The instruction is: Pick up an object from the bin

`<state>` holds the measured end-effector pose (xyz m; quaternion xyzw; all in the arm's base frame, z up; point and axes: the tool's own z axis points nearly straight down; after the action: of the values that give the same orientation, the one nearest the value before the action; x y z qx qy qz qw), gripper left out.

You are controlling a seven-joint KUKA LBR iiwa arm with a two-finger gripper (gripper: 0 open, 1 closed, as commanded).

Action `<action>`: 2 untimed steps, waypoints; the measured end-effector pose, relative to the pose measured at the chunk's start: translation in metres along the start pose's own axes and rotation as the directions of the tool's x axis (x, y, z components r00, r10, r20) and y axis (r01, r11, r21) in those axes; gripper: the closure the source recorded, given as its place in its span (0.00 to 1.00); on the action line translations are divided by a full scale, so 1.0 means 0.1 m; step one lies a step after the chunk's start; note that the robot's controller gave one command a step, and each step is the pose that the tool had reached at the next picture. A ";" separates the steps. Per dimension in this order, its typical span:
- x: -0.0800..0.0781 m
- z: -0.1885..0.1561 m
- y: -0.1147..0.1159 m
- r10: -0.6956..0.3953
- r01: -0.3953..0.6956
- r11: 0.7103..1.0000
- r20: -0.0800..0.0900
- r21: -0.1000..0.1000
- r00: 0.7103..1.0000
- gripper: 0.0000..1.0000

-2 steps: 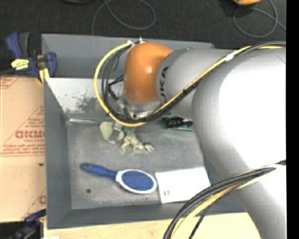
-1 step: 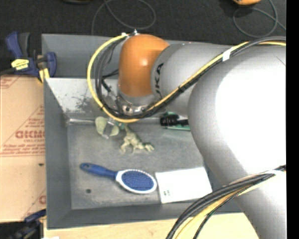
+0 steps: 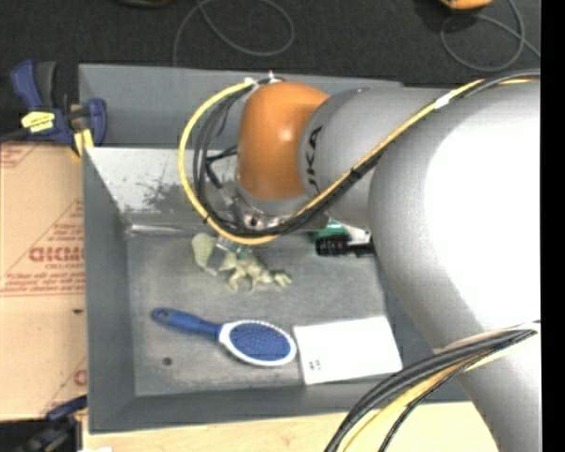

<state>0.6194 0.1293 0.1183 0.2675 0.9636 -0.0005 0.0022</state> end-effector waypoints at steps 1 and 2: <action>0.13 0.19 0.58 0.135 -0.135 0.991 -0.001 -0.003 0.991 1.00; 0.43 0.06 0.61 0.206 -0.206 0.979 -0.007 0.001 0.979 1.00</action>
Offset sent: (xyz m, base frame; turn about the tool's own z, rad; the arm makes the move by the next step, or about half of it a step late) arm -0.0377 0.0505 0.0219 0.1865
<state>0.6140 0.2037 0.1118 0.3658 0.9307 0.0003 -0.0011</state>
